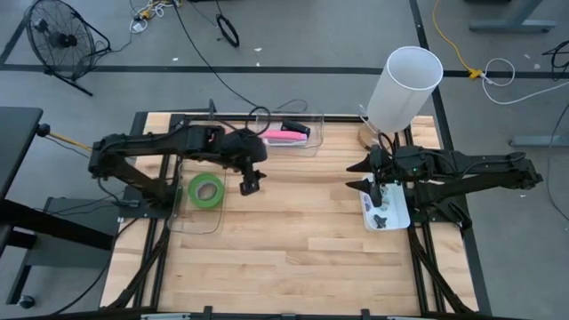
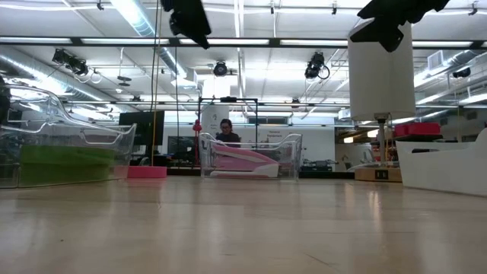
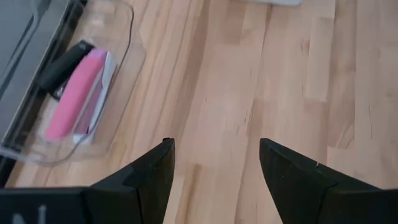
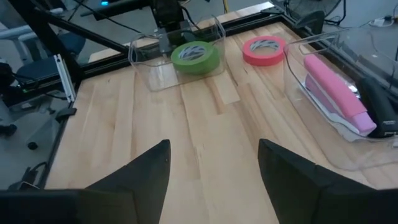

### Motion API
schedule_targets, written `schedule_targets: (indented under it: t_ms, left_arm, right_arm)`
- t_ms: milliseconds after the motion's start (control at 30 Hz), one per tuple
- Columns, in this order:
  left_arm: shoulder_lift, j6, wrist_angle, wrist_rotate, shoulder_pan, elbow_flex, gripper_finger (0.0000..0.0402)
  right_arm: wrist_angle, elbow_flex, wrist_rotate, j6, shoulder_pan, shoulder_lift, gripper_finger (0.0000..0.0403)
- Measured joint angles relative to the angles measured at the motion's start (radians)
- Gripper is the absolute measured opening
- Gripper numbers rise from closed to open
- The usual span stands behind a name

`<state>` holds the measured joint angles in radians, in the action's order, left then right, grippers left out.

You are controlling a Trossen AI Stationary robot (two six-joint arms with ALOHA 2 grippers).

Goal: Pick and place Stapler, Stapler remover, tape
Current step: Put the pink tape into the bottom transparent bin

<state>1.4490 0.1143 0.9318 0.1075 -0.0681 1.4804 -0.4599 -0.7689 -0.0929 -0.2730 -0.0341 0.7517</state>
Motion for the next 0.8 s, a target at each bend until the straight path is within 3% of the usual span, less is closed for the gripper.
schedule_targets:
  t_ms: [433,800]
  left_arm:
    - [-0.269,-0.005,-0.049,0.000,0.000,-0.322,0.0236]
    - [-0.478,-0.007,-0.055,0.010,-0.001,-0.494,0.0236]
  right_arm:
    - [-0.003,0.000,-0.051,0.072,0.000,0.000,0.0239]
    - [0.005,0.000,-0.136,0.072,0.001,0.000,0.0239]
